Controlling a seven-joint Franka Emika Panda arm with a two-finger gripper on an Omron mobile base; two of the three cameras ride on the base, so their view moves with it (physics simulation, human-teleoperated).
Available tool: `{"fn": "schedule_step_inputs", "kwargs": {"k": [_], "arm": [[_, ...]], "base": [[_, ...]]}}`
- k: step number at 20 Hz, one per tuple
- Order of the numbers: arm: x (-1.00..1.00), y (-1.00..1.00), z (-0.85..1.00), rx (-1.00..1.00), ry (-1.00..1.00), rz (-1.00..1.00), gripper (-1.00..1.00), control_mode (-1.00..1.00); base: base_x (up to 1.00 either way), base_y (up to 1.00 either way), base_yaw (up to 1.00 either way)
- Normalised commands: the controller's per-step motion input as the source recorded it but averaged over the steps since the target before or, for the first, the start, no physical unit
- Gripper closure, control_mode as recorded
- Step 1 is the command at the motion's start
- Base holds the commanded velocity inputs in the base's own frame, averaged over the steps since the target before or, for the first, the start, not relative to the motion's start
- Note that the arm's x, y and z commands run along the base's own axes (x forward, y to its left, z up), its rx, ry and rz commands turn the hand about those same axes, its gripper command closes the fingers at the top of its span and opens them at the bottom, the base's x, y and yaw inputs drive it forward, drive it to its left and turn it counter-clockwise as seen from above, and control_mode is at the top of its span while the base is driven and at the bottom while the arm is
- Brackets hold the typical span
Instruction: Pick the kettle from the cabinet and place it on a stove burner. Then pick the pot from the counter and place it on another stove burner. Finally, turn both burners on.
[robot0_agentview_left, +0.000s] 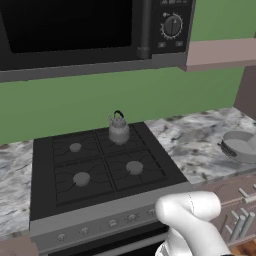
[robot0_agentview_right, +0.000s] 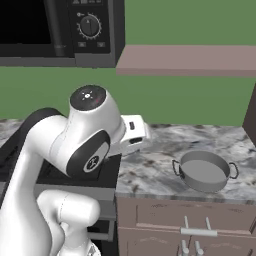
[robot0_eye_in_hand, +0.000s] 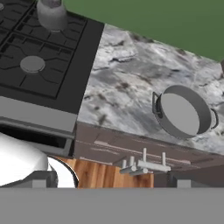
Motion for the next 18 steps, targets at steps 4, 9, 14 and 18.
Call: {"fn": "schedule_step_inputs", "kwargs": {"k": [4, 9, 14, 18], "arm": [[0.0, -0.26, -0.22, -0.04, 0.09, -0.01, -1.0, -1.0], [0.01, -0.27, -0.26, -0.03, 0.03, 0.0, -1.0, -1.0], [0.06, -0.26, -0.24, -0.01, 0.0, 0.0, -1.0, -1.0], [0.16, -0.19, -0.17, -0.02, 0.01, 0.0, -1.0, -1.0]], "base": [[0.0, 0.0, 0.0], [0.0, 0.0, 0.0], [0.0, 0.0, 0.0], [0.0, 0.0, 0.0]]}}
